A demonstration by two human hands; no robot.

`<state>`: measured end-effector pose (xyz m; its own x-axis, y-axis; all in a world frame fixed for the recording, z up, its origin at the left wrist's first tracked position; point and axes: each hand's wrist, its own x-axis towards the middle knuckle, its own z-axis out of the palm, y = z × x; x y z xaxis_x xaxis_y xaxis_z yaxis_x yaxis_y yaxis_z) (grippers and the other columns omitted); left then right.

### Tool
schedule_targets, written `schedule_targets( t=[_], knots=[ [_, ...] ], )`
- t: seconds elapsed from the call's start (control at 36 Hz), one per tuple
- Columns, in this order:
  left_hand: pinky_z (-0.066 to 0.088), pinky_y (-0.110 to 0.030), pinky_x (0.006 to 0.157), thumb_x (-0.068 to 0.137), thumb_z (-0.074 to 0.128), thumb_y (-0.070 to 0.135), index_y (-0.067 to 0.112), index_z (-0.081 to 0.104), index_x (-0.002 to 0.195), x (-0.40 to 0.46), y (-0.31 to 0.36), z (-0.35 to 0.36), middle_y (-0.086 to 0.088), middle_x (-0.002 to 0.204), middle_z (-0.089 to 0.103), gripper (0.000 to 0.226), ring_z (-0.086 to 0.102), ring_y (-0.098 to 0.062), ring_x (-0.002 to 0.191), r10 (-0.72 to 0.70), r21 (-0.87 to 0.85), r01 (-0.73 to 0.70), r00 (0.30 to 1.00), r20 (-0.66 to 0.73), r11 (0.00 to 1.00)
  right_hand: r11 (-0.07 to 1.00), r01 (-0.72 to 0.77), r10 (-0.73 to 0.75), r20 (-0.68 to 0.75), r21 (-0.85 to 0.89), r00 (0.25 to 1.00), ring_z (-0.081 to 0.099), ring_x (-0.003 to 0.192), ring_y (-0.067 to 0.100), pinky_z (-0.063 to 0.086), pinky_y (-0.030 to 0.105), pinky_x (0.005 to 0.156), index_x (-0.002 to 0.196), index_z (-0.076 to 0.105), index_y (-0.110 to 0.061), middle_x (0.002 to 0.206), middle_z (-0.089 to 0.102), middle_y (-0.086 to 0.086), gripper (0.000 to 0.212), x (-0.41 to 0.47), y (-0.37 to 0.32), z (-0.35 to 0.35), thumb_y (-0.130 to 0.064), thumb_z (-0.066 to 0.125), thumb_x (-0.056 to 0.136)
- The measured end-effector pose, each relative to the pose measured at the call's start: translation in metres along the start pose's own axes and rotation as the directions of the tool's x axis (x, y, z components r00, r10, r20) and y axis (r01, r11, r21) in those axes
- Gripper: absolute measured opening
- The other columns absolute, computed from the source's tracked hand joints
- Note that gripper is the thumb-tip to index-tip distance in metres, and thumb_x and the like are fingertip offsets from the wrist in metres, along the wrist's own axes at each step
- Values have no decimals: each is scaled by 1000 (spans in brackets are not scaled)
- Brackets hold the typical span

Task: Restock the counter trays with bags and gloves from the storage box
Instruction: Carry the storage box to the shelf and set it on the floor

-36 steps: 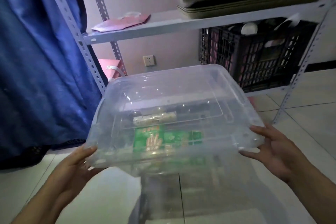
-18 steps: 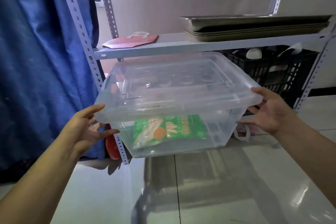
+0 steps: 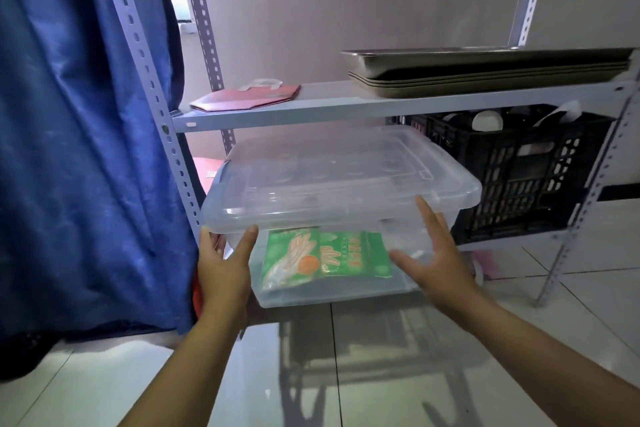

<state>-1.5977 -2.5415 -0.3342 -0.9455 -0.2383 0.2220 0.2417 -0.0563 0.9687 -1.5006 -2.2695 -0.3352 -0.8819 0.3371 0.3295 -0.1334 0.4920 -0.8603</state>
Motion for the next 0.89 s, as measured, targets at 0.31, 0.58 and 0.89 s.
schedule_targets(
  t=[0.31,0.58,0.89],
  knots=[
    [44,-51,105,88,68,43,33,36,141,75,14,42,-2,139,51,63,51,-25,124,-43,4,43,999,-9,999,739,-132,102,-84,-661,991,-2,149,41,14,61,115,138,-31,-57,165,-7,7,100,84,-17,15,-54,55,87],
    [26,-54,117,93,61,40,54,9,148,123,-6,60,0,159,30,77,27,-31,146,170,344,-203,978,124,917,550,-57,97,-4,-833,995,-27,148,27,-3,58,118,149,-25,-38,162,-26,-6,99,139,5,16,-54,50,88],
    [-3,-52,119,94,52,26,30,-3,155,143,-31,69,-9,165,-3,82,-6,-39,150,426,850,-525,778,462,37,608,93,-98,42,-788,994,-10,152,21,8,59,119,156,2,-27,166,-3,-3,96,176,20,21,-50,61,84]
  ],
)
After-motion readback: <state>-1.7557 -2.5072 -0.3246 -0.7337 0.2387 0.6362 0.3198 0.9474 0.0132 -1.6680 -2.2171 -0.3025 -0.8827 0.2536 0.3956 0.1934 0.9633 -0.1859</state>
